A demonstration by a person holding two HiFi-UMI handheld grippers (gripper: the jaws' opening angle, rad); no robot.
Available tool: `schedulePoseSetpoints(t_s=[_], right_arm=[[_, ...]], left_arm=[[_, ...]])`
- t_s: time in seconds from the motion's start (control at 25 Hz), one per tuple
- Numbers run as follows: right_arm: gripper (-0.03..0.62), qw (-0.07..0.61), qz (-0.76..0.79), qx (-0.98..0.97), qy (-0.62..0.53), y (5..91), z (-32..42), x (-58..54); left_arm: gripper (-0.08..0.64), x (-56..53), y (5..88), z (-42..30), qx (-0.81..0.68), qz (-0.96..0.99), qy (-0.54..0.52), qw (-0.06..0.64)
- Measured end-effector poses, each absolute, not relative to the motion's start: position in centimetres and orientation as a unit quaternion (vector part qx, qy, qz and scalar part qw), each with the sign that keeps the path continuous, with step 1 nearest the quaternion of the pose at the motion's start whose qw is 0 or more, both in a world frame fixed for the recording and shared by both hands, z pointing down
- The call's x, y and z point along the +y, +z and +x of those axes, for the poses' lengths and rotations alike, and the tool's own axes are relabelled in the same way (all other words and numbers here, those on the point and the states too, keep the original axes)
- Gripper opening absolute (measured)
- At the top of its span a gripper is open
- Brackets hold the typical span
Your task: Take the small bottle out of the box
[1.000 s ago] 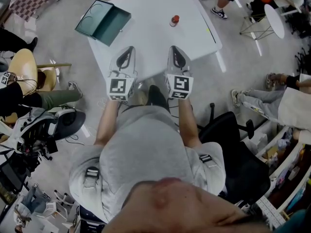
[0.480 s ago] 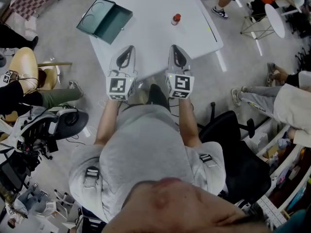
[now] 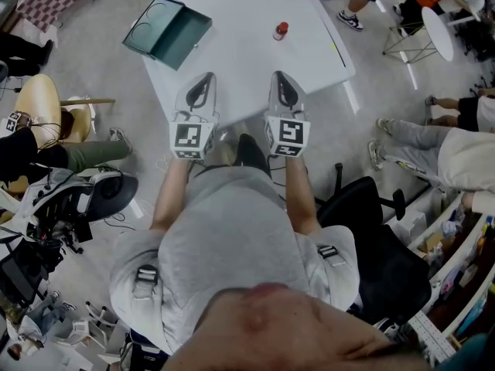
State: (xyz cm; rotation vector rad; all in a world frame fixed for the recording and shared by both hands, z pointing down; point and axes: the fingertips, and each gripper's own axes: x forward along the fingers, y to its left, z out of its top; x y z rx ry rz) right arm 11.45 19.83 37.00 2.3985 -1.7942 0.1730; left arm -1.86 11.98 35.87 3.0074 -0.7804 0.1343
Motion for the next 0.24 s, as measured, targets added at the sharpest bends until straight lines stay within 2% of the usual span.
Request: schedulePoseSetpoints(t_s=[0.24], right_arm=[[0.003,0.073,0.797,-0.597,0.057,36.91,11.31,19.86]], left_arm=[[0.012,11.93,35.75,-2.00,-0.251,0.967,0.043,0.015]])
